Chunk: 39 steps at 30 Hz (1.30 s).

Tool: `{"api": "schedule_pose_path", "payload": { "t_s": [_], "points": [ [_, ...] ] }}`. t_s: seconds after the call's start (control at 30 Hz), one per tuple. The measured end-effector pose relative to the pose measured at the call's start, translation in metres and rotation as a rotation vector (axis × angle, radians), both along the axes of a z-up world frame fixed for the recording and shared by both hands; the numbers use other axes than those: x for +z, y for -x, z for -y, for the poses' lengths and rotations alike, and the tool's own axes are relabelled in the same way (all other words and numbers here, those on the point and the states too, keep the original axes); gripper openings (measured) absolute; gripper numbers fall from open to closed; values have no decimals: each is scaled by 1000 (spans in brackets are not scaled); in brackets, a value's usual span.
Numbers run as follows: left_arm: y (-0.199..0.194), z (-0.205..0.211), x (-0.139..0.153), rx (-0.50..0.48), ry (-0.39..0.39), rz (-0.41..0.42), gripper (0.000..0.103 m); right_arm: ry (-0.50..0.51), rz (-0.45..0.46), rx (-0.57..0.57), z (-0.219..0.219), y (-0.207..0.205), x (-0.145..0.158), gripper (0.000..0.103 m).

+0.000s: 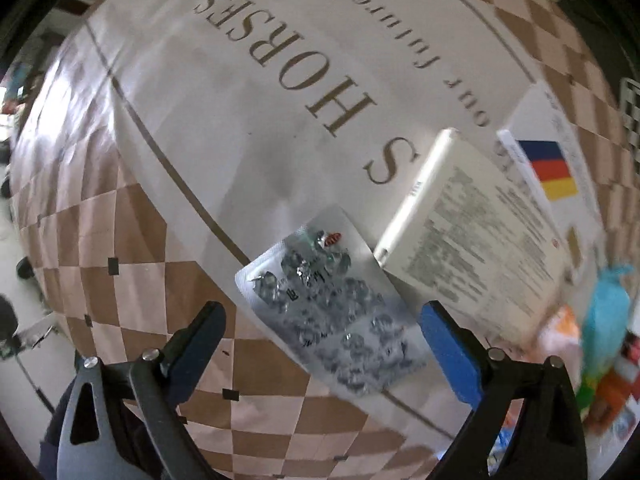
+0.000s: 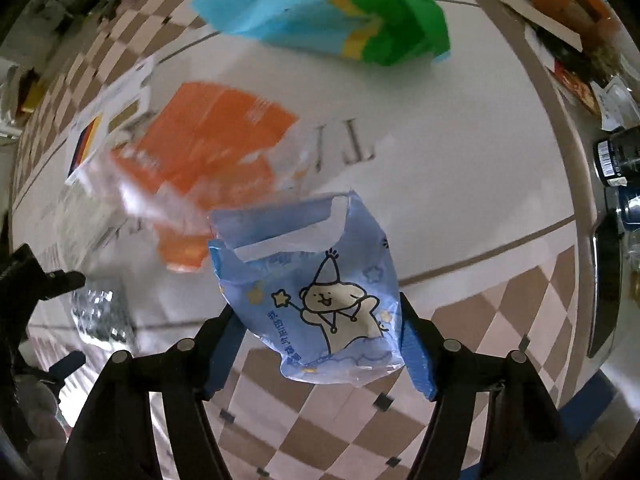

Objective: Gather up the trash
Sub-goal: 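Grasp the silver blister pack with the left tool while the right tool grasps the blue cartoon bag, then carry both items to the white bin and open both tools to drop them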

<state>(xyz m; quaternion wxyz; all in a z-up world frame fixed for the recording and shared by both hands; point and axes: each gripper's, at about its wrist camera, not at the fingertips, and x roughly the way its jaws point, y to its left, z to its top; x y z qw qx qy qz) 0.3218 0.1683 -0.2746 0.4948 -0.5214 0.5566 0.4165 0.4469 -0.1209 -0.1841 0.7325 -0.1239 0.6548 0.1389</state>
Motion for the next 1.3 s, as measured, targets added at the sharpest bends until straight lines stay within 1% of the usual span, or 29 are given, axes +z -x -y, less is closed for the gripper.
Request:
{"api": "schedule_pose_path", "payload": {
  "t_s": [0.03,0.1,0.17,0.23,0.3,0.33,0.4,0.43,0.5,0.53,0.57,0.6,0.67,0.77,0.8,0.83,0.9,0.97,1.0,1.1,1.2,1.23,1.3],
  "points": [
    [-4,-1,-4,-1,1,-15,91,1,0,-6,0,-5,-1,72],
    [-4,-2,-4,-8,-25,-8,90,3,-1,-11,2,-7,-4,72],
    [-1,3,-4,-87,-45,-27,90,0,-9,-15,4,-10,-5,72],
    [5,8,-4,-189,-59,-37,90,-2,-22,-7,9,-5,-6,72],
    [18,10,-6,-264,-56,-29,90,-3,-37,6,14,-7,-7,72],
    [24,8,-8,-284,-47,-22,90,-3,-44,14,11,2,-10,72],
    [35,4,-11,-274,-33,-15,90,0,-53,35,11,4,-11,72],
    [42,0,-11,-252,-20,2,90,8,-54,46,10,5,-13,72],
    [48,-7,-14,-208,-12,8,88,28,-46,64,-1,3,-21,73],
    [51,-6,-13,-197,-20,10,82,34,-41,71,-4,4,-24,73],
    [63,6,-10,-195,-29,17,76,37,-43,76,-7,1,-25,72],
    [60,10,-7,-211,-46,23,63,40,-47,76,-9,1,-29,72],
    [49,19,-3,-273,-83,10,62,52,-25,78,-7,8,-31,69],
    [45,23,-4,-323,-100,14,62,62,-2,74,-6,11,-30,57],
    [46,22,-3,-353,-122,10,62,50,-1,71,-5,12,-28,50],
    [43,28,-2,-376,-140,3,62,40,-8,67,-4,16,-24,46],
    [45,39,5,-433,-183,4,62,25,-12,64,0,20,-22,44],
    [47,45,16,-498,-240,7,62,14,-2,73,0,26,-19,36],
    [50,48,24,-548,-283,12,62,5,-3,80,0,30,-18,33],
    [66,59,43,-641,-365,24,62,-43,9,86,0,45,-12,30],
    [99,59,65,-697,-429,66,62,-100,11,90,1,69,-6,28],
    [85,68,69,-705,-439,78,62,-111,15,92,2,77,-3,28],
    [100,71,85,-723,-462,109,62,-149,14,93,3,96,3,27]
  ]
}}
